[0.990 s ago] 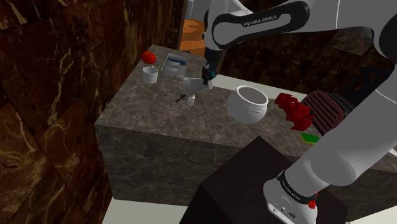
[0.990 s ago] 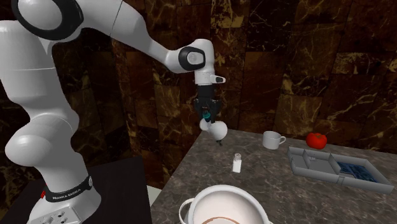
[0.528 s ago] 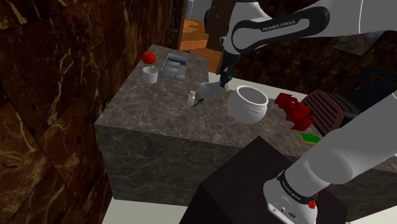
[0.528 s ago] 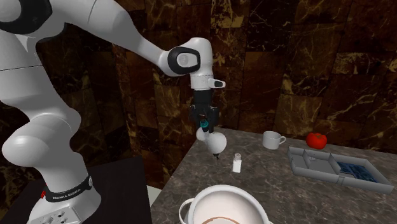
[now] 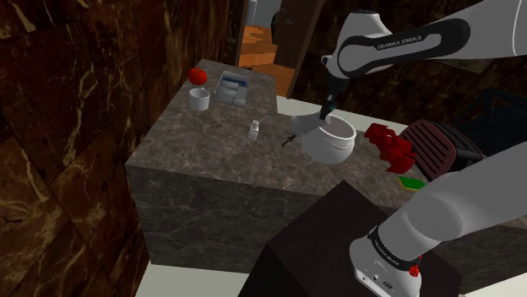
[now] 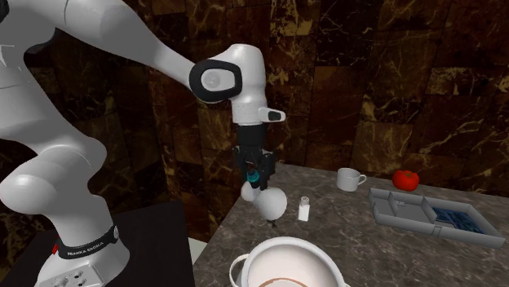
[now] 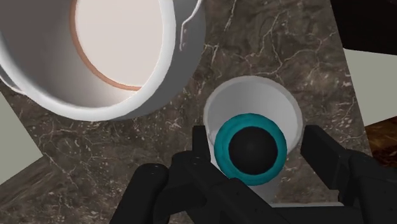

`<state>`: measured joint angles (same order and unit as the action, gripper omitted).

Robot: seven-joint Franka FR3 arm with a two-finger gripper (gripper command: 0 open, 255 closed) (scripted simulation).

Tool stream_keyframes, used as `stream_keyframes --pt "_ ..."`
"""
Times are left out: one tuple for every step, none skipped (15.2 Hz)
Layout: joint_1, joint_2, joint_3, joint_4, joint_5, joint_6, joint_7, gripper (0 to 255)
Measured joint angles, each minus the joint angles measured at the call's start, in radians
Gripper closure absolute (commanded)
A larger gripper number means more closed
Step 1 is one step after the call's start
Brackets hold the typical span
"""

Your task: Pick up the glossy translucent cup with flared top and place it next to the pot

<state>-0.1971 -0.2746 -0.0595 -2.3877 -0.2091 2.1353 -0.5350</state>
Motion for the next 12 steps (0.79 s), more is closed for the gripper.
stream_keyframes --pt "-0.009 -0.005 -0.013 -0.006 -0.004 0.004 -0.018 255" --pt "-0.022 -0.027 -0.031 -0.023 -0.011 0.002 -0.045 255" --pt "-0.035 -0.040 -0.050 -0.039 -0.019 0.010 -0.071 255" --pt "-0.046 -0.048 -0.067 -0.047 -0.026 0.015 -0.094 255" --pt "-0.059 -0.073 -0.083 -0.067 -0.034 0.014 -0.117 255" --pt "-0.067 -0.075 -0.095 -0.074 -0.039 0.022 -0.134 255" --pt "-0.079 -0.084 -0.113 -0.084 -0.046 0.027 -0.157 255" --pt "-0.088 -0.092 -0.127 -0.093 -0.053 0.031 -0.177 255" --pt "-0.101 -0.102 -0.145 -0.099 -0.060 0.030 -0.203 255" --pt "-0.114 -0.106 -0.165 -0.095 -0.067 0.029 -0.231 255" --pt "-0.128 -0.112 -0.186 -0.104 -0.077 0.038 -0.258 255" --pt "-0.138 -0.110 -0.203 -0.105 -0.083 0.045 -0.280 255"
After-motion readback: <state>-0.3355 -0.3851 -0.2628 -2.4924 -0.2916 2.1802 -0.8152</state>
